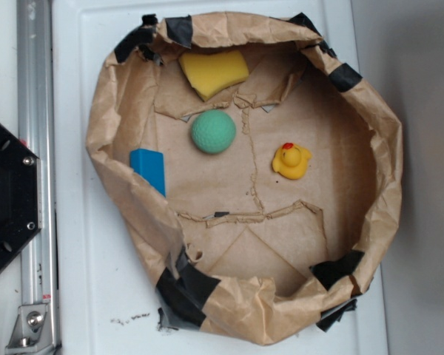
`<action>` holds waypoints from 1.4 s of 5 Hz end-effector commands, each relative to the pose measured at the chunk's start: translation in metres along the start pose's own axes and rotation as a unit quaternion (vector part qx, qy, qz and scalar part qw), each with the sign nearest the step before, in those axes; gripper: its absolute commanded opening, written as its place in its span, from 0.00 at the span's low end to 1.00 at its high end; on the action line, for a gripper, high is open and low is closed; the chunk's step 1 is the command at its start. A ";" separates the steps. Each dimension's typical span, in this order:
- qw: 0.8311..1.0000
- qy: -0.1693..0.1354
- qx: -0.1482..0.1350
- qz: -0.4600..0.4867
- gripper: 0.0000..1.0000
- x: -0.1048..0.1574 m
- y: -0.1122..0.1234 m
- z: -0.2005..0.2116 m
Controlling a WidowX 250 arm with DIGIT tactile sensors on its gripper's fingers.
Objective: Grab the yellow duck.
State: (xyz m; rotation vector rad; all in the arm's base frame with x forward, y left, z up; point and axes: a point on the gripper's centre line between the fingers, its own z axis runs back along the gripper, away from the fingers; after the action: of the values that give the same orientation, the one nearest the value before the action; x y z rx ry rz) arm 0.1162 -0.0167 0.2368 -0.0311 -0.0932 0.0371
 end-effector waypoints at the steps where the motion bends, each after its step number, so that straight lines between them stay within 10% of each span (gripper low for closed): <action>1: 1.000 0.000 0.000 0.000 1.00 0.000 0.000 0.000; 3: 0.984 -0.084 0.098 0.123 1.00 0.095 0.021 -0.060; 4: 0.980 -0.080 0.110 0.143 1.00 0.127 0.028 -0.090; 5: 0.987 -0.086 0.067 0.122 1.00 0.149 0.035 -0.115; 7: 0.987 -0.086 0.067 0.122 1.00 0.149 0.035 -0.115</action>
State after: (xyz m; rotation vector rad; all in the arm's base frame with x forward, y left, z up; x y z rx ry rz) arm 0.2652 0.0159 0.1181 0.1016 -0.2004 0.2859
